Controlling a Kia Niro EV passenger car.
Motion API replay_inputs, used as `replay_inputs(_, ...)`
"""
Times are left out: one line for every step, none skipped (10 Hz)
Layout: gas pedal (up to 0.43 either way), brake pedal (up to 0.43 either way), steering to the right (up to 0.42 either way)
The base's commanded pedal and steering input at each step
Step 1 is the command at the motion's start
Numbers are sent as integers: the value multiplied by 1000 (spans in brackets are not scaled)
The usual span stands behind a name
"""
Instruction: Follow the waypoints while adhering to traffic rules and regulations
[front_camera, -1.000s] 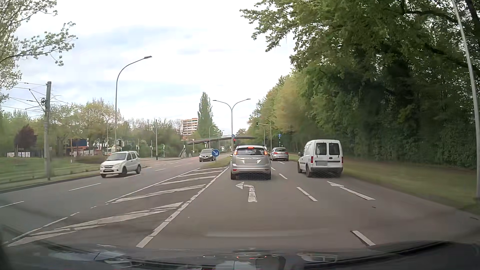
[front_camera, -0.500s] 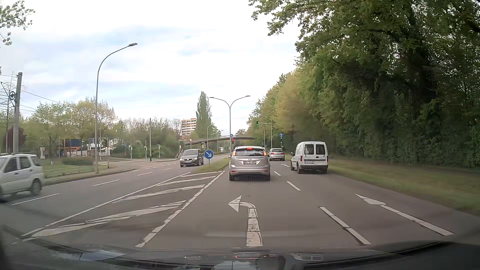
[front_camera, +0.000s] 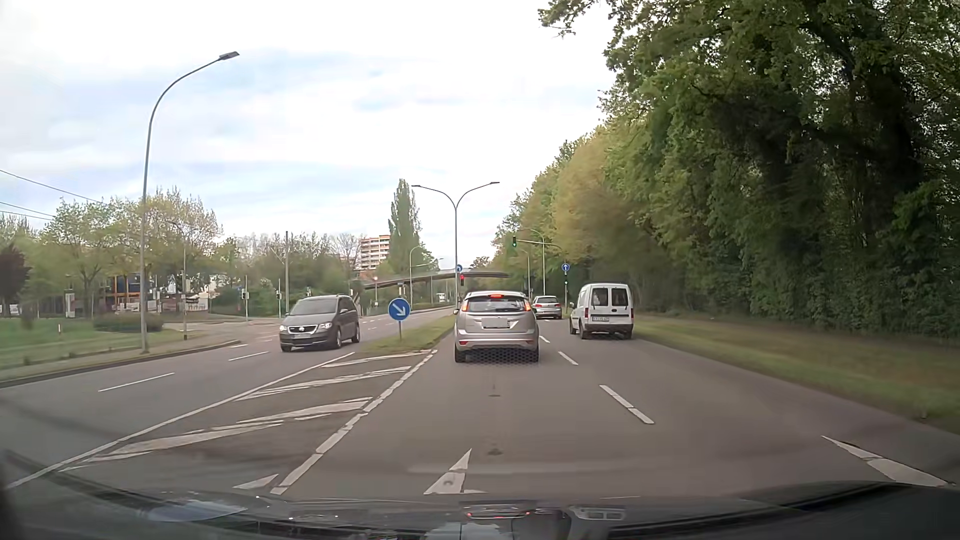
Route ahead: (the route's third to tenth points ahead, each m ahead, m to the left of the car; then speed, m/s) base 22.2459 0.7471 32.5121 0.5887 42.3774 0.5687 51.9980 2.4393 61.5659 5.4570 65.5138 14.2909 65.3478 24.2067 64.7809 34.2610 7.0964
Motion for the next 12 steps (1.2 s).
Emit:
replay_inputs(0, 49, 1)
replay_inputs(0, 73, 1)
replay_inputs(0, 91, 1)
replay_inputs(0, 116, 1)
replay_inputs(0, 134, 1)
replay_inputs(0, 146, 1)
replay_inputs(0, 152, 1)
replay_inputs(0, 159, 0)
replay_inputs(0, 159, 0)
replay_inputs(0, 152, -1)
replay_inputs(0, 152, 0)
replay_inputs(0, 152, -1)
